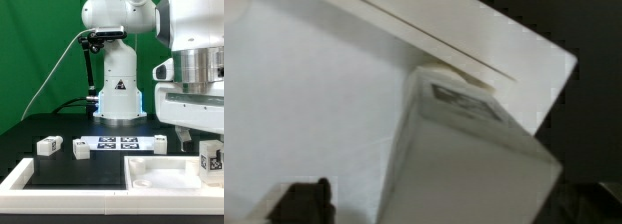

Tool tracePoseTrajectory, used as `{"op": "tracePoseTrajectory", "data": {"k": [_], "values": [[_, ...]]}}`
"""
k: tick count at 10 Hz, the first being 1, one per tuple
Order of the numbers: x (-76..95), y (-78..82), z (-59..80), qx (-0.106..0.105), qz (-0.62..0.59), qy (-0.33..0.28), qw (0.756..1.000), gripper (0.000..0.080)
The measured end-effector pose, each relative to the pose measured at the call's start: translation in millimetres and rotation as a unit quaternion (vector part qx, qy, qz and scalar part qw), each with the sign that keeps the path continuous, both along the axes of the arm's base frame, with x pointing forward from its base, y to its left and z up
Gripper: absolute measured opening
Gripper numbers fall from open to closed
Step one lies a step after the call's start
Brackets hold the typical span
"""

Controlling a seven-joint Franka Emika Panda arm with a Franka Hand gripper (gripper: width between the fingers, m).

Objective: Assemble one leg

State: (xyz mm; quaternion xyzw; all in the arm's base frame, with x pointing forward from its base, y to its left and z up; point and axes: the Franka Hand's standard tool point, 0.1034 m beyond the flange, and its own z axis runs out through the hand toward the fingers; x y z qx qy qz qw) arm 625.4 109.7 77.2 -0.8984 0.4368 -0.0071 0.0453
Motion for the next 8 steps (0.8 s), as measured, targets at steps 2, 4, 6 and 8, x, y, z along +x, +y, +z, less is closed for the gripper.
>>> {"op": "tracePoseTrajectory", "data": {"k": [2, 4, 6, 8], "values": [[-0.2, 3.1, 1.2, -0.018, 0.147, -0.007, 0.989, 0.0647], [-0.7, 1.6, 1.3, -0.03, 0.26, -0.01, 0.965, 0.0648], [-2.0, 1.5, 0.8, -0.041, 0.346, -0.01, 0.937, 0.0648], [-2.1, 3.7, 1.2, -0.043, 0.412, -0.014, 0.91, 0.0648]]}}
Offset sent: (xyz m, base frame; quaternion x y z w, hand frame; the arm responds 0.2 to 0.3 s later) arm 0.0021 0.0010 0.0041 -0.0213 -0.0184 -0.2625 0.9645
